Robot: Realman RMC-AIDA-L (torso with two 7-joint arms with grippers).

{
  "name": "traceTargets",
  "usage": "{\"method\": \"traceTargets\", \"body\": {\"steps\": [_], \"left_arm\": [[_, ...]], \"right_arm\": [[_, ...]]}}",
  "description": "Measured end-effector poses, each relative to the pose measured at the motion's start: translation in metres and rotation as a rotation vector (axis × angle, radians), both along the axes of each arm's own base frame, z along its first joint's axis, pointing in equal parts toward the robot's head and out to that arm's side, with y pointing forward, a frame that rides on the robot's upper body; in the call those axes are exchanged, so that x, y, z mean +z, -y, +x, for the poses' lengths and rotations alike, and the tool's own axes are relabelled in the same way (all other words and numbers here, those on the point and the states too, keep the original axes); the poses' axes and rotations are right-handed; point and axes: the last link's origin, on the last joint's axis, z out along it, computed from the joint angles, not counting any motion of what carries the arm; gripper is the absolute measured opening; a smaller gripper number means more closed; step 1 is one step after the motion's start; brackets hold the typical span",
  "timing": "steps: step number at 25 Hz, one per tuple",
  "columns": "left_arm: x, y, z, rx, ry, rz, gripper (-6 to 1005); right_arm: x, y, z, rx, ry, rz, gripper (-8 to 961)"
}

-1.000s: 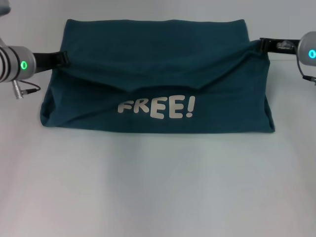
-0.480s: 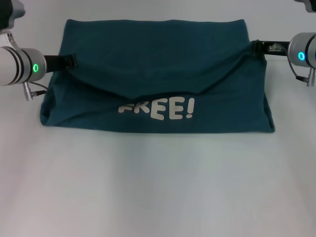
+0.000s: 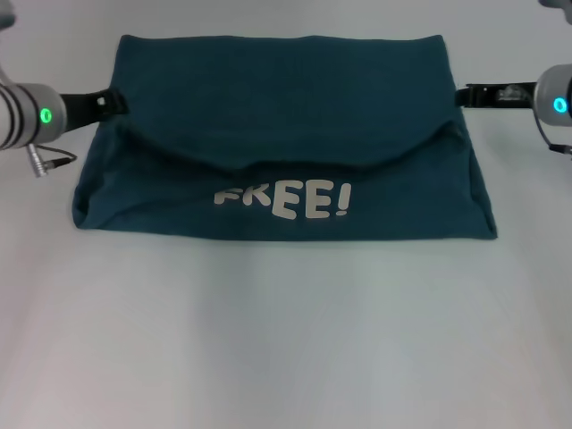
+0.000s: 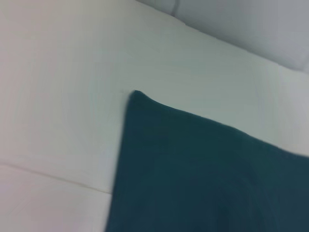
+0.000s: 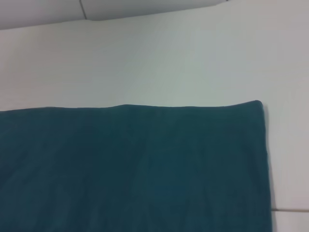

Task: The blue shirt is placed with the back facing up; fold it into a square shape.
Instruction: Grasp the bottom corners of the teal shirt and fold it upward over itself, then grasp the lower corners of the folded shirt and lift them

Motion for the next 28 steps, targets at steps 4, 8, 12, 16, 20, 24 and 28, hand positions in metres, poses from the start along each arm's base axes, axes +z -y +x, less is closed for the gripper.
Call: {"method": "traceTargets", "body": {"steps": [4,8,12,16,20,24,28], "left_arm": [[0.011,0.004,-0.013,0.044,0.057,0.051,256],[0.014,0.015,-0.017,0.042,0.088,0.051,500],[0.02,0.033,-0.019,0.023,0.158,0.066,588],[0.02,0.049,-0.028,0.033,0.23,0.005,675],[0.019,0.064,-0.041,0.049,0.275,-0.052,754],[0.019,0.072,-0.049,0.019,0.247,-0.064,807],[0.014,0.076,-0.057,-0.058,0.124,-0.091,804]], "right_arm": [[0.012,0.004,0.004,-0.004,-0.046,0.004,235],[0.024,0.019,0.009,0.0,-0.151,-0.025,433],[0.03,0.044,0.023,0.009,-0.279,-0.062,589],[0.033,0.075,0.04,0.032,-0.418,-0.099,715],[0.034,0.099,0.054,0.048,-0.48,-0.136,790],[0.039,0.11,0.063,0.046,-0.5,-0.145,789],[0.042,0.113,0.067,0.051,-0.506,-0.135,788]]}}
